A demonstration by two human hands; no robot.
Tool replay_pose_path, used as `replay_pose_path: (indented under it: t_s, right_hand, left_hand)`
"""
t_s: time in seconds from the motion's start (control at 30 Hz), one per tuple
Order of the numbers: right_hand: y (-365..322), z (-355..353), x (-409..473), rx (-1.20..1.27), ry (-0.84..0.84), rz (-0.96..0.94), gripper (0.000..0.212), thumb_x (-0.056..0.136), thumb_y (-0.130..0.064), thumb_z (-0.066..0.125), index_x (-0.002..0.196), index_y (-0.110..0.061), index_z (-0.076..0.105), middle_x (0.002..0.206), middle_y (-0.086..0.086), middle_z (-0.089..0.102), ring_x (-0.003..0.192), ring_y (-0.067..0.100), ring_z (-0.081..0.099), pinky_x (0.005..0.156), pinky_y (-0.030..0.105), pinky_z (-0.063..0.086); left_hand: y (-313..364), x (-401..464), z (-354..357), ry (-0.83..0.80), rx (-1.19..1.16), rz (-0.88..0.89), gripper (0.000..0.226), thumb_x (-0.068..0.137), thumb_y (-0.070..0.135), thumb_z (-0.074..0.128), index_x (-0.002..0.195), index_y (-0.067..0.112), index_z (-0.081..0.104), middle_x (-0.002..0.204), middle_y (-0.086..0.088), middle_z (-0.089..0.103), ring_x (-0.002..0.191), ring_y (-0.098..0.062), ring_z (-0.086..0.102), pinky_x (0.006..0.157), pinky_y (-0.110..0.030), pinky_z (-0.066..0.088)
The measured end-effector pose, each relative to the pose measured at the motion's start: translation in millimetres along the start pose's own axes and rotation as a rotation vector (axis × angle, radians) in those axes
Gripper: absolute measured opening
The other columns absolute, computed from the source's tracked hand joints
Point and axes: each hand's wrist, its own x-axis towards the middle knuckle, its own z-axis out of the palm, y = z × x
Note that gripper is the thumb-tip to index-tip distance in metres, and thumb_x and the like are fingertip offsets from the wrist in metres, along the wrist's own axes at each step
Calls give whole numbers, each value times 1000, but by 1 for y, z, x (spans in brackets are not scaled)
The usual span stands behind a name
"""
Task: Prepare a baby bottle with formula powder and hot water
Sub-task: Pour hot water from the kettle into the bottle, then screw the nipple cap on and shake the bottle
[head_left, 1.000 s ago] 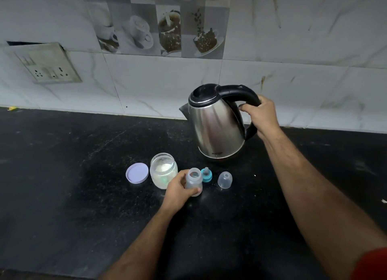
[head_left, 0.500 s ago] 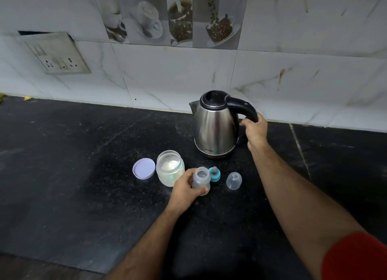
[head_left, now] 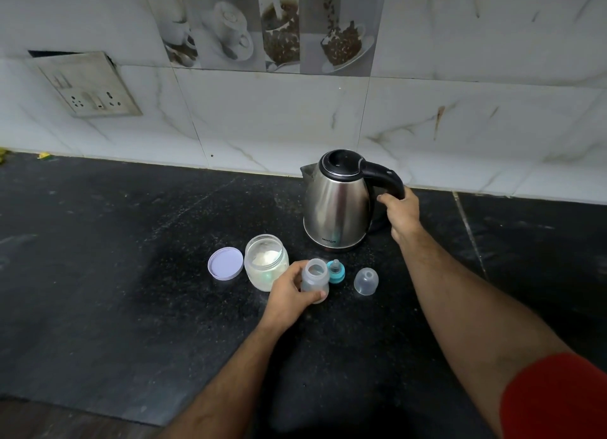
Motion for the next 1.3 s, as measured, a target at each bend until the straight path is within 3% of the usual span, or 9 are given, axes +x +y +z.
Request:
replay_pose_path:
  t_s: [0.27,0.47,0.63,0.77,0.87,0.93,1.0,1.17,1.3]
  right_hand:
    - [-6,-17,-18,-324,-61,-22,45,84,-13,75,125,-7,60,120,8,66,110,23,61,96,38,50]
    - [4,-17,-73,-590,193,-219,43,86,-26,72,125,-10,61,114,7,63,100,20,62,80,29,46]
    - [31,2,-112,-692,-146,-313,33,82,-17,76,114,-12,70,106,5,69,86,9,61,78,18,43]
    - [38,19,-124,-871,-323,-257,42,81,-15,74,121,-10,65,114,9,70,103,24,66,89,28,50]
    - [36,30,-132,-989,-370,-135,33,83,-11,57,116,-15,58,94,4,73,75,21,73,73,40,59]
    - [37,35,-134,-1067,-355,-107,26,86,-12,52,111,-17,56,67,-2,68,49,7,65,52,26,49]
    - [38,39,-137,-1140,-342,-102,16,90,-18,55,105,-19,58,62,-6,65,42,3,60,49,21,38]
    - [43,40,-148,-1299,-338,-191,18,93,-19,61,111,-20,62,106,1,69,101,20,67,74,28,41]
    - [51,37,-156,-1396,-409,-283,30,88,-12,66,117,-14,59,122,7,61,110,25,62,85,32,48]
  left_hand:
    - [2,-4,-1,10,7,20,56,71,-6,82,107,31,61,109,13,70,96,7,65,85,-10,47]
    - [-1,-12,-5,10,43,17,56,71,4,85,110,36,61,114,14,69,108,-1,63,91,-16,47]
    - [-3,-26,-9,4,69,-4,56,73,6,85,117,31,59,117,15,67,110,-1,61,93,-17,46]
    - [-4,-39,-14,31,62,-11,56,72,3,85,112,34,59,112,17,67,103,7,61,83,-6,46]
    - [-6,-47,-19,44,75,-12,56,72,5,85,118,28,60,116,9,68,108,-3,62,93,-16,47]
    - [-8,-52,-21,47,76,-18,58,73,6,85,122,24,60,119,7,68,112,-8,62,98,-25,48]
    - [-10,-57,-23,48,71,-24,59,73,6,85,124,22,61,120,7,68,113,-9,62,100,-28,48]
    - [-15,-71,-26,48,60,-33,56,72,6,85,119,29,62,114,13,69,106,-3,64,86,-16,51]
    - [-18,-79,-27,47,56,-27,55,72,6,85,113,35,62,110,16,70,102,0,65,76,-10,51]
